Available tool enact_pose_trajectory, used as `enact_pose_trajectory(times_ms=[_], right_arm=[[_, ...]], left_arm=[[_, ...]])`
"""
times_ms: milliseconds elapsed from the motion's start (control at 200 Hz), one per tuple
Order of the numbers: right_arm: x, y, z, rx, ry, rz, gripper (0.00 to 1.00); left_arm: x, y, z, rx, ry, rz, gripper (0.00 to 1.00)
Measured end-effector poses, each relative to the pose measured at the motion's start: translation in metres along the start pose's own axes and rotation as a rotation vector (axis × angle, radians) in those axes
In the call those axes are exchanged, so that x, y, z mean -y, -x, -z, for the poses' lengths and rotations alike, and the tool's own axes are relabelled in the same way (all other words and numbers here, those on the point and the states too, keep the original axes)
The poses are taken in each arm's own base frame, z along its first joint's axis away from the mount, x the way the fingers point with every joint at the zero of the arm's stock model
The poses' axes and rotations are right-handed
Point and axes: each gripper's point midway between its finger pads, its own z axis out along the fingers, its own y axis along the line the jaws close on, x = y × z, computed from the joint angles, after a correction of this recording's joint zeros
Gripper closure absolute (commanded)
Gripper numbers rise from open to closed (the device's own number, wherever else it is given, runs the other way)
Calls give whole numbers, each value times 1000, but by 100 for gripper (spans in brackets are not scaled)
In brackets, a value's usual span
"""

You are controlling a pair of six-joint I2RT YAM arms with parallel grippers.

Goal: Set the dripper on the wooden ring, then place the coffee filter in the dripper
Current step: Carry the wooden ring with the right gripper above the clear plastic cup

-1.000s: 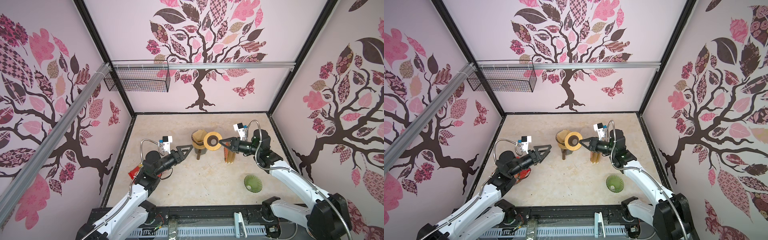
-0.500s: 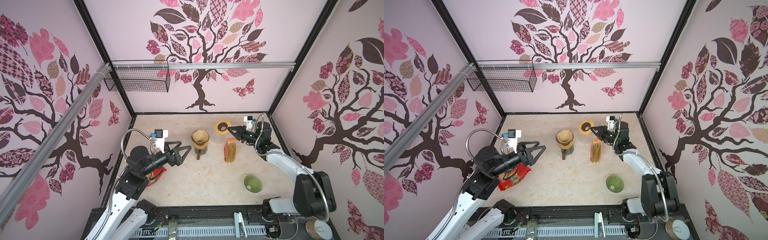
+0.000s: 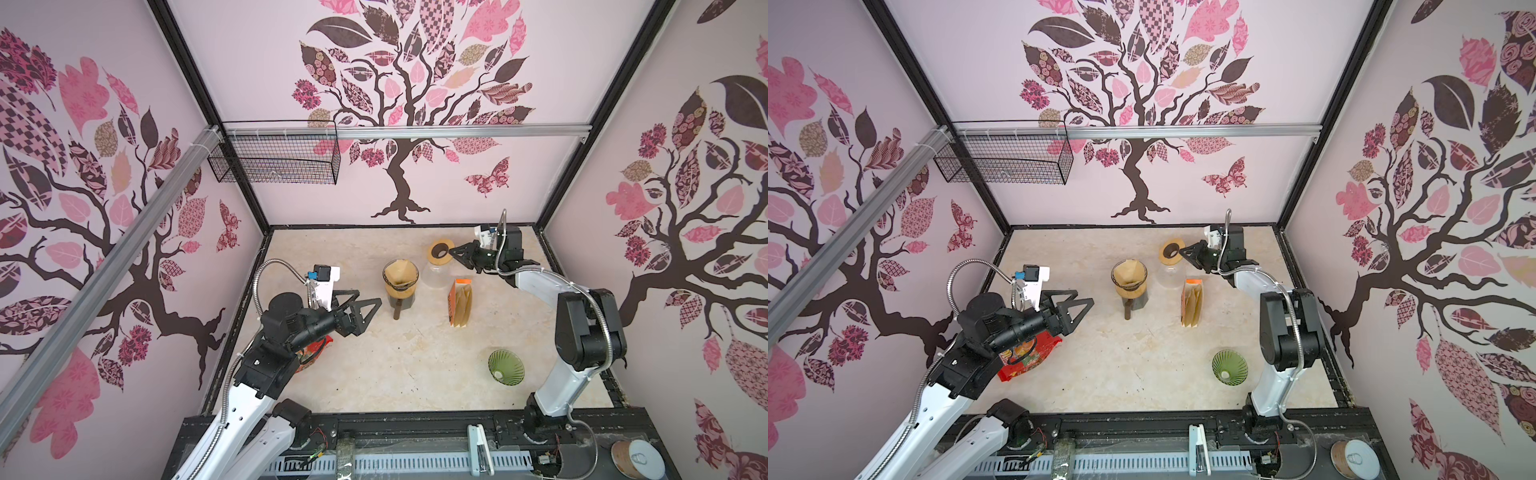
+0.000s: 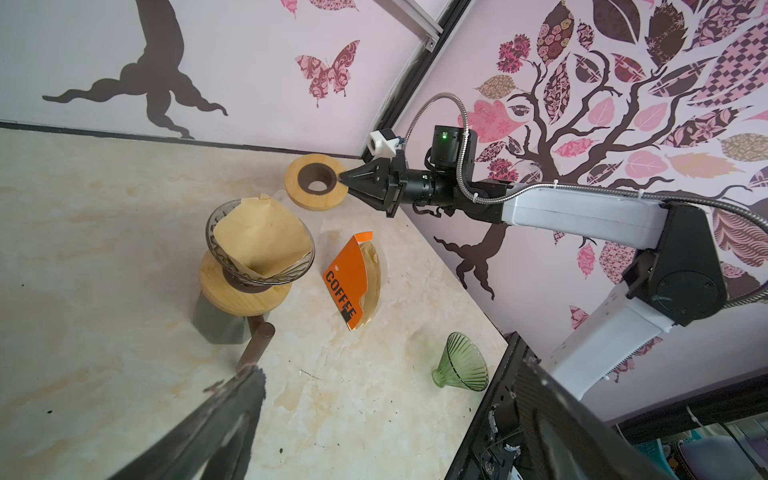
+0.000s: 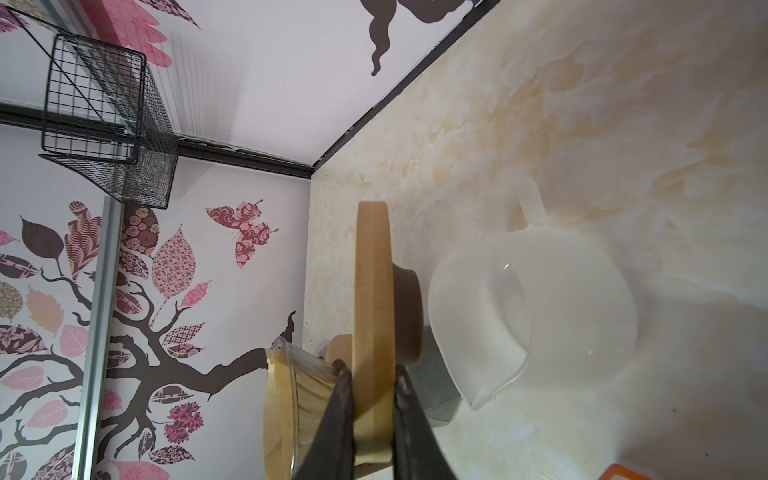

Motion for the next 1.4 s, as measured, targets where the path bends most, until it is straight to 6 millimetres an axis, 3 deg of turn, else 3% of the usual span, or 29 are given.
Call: enact_pose_trajectory(times_ms=[215, 1010, 1400], right_arm=[[17, -10, -7, -47, -26, -37, 100], [28, -16, -16, -98, -31, -46, 100], [32, -9, -15, -90, -32, -45, 100]], left_arm=[[1, -3, -2, -18, -15, 0, 3], [3, -11, -7, -59, -45, 10, 3], [3, -10, -7, -59, -45, 9, 3]])
